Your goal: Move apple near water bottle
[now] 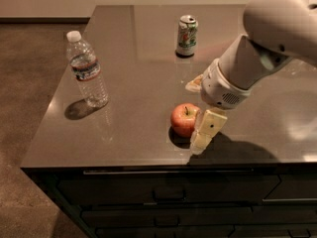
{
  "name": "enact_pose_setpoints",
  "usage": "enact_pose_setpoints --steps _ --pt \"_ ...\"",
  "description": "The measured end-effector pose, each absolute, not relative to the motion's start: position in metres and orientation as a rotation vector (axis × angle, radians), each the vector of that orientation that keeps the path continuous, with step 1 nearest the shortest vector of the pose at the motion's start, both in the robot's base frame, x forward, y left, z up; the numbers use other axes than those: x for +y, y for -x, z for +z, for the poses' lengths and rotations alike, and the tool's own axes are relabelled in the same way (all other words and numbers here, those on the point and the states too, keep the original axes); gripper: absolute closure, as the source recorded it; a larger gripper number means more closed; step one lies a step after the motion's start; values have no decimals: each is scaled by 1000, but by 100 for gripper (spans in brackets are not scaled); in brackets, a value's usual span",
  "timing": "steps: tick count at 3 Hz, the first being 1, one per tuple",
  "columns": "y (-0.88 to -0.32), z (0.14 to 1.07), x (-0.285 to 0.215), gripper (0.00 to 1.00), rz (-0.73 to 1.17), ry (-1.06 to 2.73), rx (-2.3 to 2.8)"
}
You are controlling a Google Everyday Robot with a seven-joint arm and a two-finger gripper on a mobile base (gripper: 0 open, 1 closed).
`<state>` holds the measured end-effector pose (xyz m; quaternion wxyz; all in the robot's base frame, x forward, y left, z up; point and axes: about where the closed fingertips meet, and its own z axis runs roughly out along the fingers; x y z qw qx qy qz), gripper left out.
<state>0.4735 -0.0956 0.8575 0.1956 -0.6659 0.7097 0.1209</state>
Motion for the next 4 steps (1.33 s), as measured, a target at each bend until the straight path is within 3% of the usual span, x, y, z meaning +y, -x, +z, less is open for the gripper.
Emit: enact_pose_setpoints --steps 1,4 --pt "-469 855 -79 18 368 1902 1961" --pt "-497 885 -51 88 367 1907 1941"
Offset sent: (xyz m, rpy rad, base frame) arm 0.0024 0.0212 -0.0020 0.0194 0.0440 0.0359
